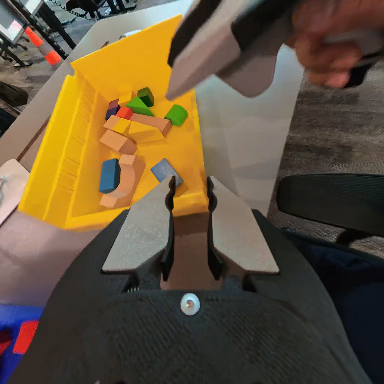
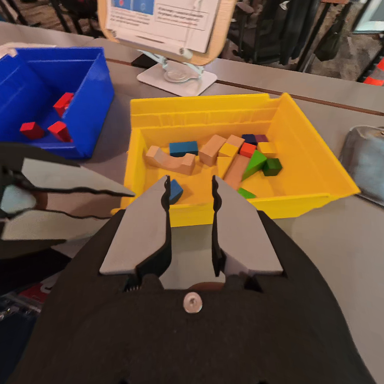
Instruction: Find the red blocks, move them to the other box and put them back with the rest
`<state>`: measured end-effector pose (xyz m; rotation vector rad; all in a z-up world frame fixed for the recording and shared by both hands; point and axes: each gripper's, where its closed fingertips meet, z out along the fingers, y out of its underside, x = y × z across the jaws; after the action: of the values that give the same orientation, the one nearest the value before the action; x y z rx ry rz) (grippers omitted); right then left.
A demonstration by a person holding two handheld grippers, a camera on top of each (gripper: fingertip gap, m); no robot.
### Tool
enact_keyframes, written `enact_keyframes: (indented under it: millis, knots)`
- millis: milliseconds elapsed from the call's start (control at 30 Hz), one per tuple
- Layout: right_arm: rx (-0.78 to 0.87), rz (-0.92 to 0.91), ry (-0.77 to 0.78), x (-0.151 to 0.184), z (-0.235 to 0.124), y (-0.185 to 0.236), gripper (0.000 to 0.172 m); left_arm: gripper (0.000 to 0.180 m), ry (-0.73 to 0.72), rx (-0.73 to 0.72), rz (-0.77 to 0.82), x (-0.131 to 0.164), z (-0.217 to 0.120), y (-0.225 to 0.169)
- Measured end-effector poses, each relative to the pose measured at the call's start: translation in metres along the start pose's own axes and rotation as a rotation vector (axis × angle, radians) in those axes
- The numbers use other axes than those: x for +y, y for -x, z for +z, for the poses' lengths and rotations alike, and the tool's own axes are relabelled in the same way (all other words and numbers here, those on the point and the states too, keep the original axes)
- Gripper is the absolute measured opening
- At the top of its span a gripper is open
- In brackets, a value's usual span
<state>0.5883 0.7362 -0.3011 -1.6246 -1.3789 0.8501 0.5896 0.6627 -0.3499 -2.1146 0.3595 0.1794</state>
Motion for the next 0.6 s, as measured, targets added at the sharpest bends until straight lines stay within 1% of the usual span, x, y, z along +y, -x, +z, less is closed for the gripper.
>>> enact_keyframes:
  millis: [67, 133, 200, 267, 300, 367, 400, 433, 467, 533, 600]
  knots:
    - [-0.025, -0.079, 0.000, 0.001, 0.003, 0.024, 0.038, 0.030, -0.054, 0.008, -0.057, 0.000, -0.032, 0.010]
    - [-0.020, -0.154, -0.022, -0.001, 0.007, 0.048, 0.033, 0.033, -0.105, 0.001, -0.107, 0.004, -0.063, 0.024]
    - [-0.073, -0.206, -0.003, 0.005, 0.015, 0.081, 0.032, 0.039, -0.069, -0.032, -0.142, 0.027, -0.085, 0.041]
    - [-0.111, -0.255, 0.036, 0.014, 0.024, 0.108, 0.033, 0.039, -0.016, -0.097, -0.174, 0.061, -0.101, 0.063]
    - [-0.105, -0.291, 0.059, 0.020, 0.030, 0.116, 0.033, 0.038, 0.018, -0.125, -0.198, 0.081, -0.106, 0.073]
    - [-0.039, -0.365, 0.132, 0.033, 0.041, 0.114, 0.030, 0.037, 0.109, -0.187, -0.231, 0.125, -0.116, 0.091]
    - [-0.010, -0.391, 0.183, 0.042, 0.044, 0.109, 0.021, 0.034, 0.163, -0.226, -0.238, 0.149, -0.123, 0.101]
    - [0.002, -0.399, 0.229, 0.051, 0.045, 0.104, 0.008, 0.027, 0.213, -0.281, -0.240, 0.171, -0.132, 0.112]
    - [-0.004, -0.396, 0.253, 0.057, 0.044, 0.100, 0.000, 0.021, 0.243, -0.351, -0.246, 0.188, -0.143, 0.126]
    - [0.018, -0.385, 0.279, 0.062, 0.036, 0.086, 0.000, 0.034, 0.246, -0.364, -0.282, 0.207, -0.162, 0.134]
    - [0.102, -0.372, 0.323, 0.067, 0.023, 0.057, 0.000, 0.048, 0.264, -0.406, -0.324, 0.223, -0.183, 0.148]
